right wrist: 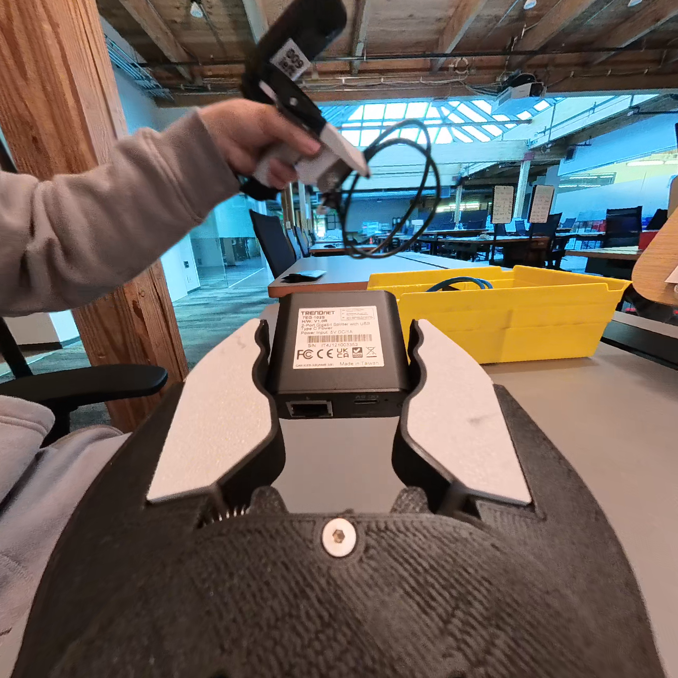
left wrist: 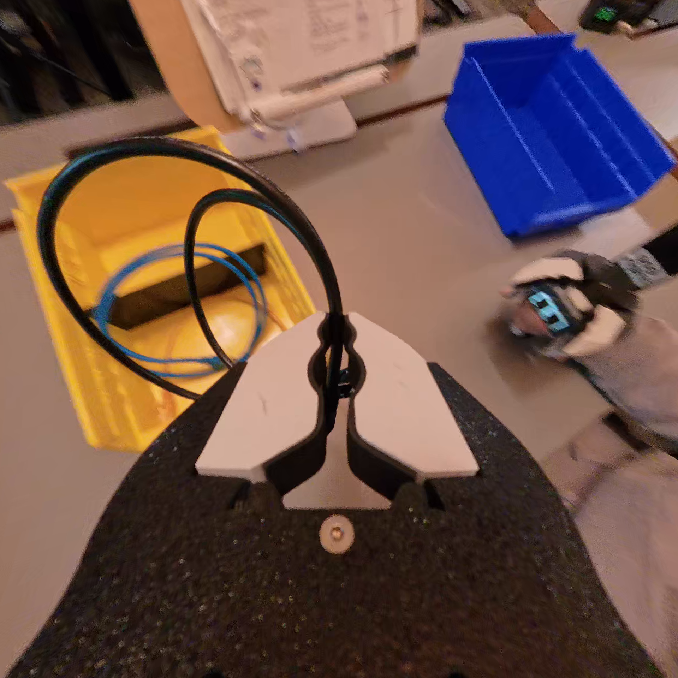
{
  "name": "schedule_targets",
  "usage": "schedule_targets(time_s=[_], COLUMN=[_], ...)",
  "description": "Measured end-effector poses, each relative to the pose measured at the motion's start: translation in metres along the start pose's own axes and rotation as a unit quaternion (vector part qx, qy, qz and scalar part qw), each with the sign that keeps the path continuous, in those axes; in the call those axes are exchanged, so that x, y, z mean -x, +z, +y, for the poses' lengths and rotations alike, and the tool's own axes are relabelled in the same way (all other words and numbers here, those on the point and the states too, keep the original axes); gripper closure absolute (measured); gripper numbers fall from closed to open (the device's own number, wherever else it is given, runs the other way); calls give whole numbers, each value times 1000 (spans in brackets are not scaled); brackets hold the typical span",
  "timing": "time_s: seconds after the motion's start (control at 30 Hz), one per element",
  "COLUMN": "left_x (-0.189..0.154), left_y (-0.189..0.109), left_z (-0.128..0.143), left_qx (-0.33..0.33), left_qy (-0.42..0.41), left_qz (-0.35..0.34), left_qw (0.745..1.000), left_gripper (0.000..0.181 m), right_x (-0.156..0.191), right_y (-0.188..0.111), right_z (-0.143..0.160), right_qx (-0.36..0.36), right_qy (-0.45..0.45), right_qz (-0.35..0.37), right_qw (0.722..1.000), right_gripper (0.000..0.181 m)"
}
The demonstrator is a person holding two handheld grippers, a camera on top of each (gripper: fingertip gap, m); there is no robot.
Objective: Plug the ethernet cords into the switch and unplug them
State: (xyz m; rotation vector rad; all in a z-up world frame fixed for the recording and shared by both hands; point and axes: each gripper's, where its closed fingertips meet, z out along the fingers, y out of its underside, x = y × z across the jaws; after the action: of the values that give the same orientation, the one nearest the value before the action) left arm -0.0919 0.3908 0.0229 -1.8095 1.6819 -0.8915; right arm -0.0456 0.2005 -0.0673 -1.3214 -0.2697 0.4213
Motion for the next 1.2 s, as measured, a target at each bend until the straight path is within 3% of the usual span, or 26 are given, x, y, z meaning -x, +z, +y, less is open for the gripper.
schedule_targets(time_s=[0.03,0.17,0.3,0.4,0.5,0.63,0.73,0.93,1.2], left_x=[-17,-79,-128,-168,-188,-200,-201,-192,-159], left_y=[-3,13,58,95,130,158,165,139,124], left_z=[12,68,112,120,120,132,126,105,172], left_qx=[27,127,178,163,145,156,116,4,78], left_qy=[-5,14,21,22,56,131,173,221,393], left_qz=[21,86,161,235,238,217,199,200,133], left_qw=[999,988,971,958,959,955,958,955,907], left_gripper=[176,176,176,175,175,157,149,151,140], right_x=[1,8,9,14,28,34,25,20,13], right_y=[0,-2,-15,-32,-52,-72,-83,-85,-81], right_z=[0,-9,-12,-14,-27,-33,-29,-27,-27], right_qx=[0,-9,3,15,-29,-47,-51,-44,-45], right_qy=[-2,-3,-19,-37,-26,13,22,18,26], right_qz=[-2,-17,3,30,16,-38,-33,-27,-12], right_qw=[1000,1000,1000,999,999,998,998,999,999], right_gripper=[107,107,107,108,108,108,107,108,108])
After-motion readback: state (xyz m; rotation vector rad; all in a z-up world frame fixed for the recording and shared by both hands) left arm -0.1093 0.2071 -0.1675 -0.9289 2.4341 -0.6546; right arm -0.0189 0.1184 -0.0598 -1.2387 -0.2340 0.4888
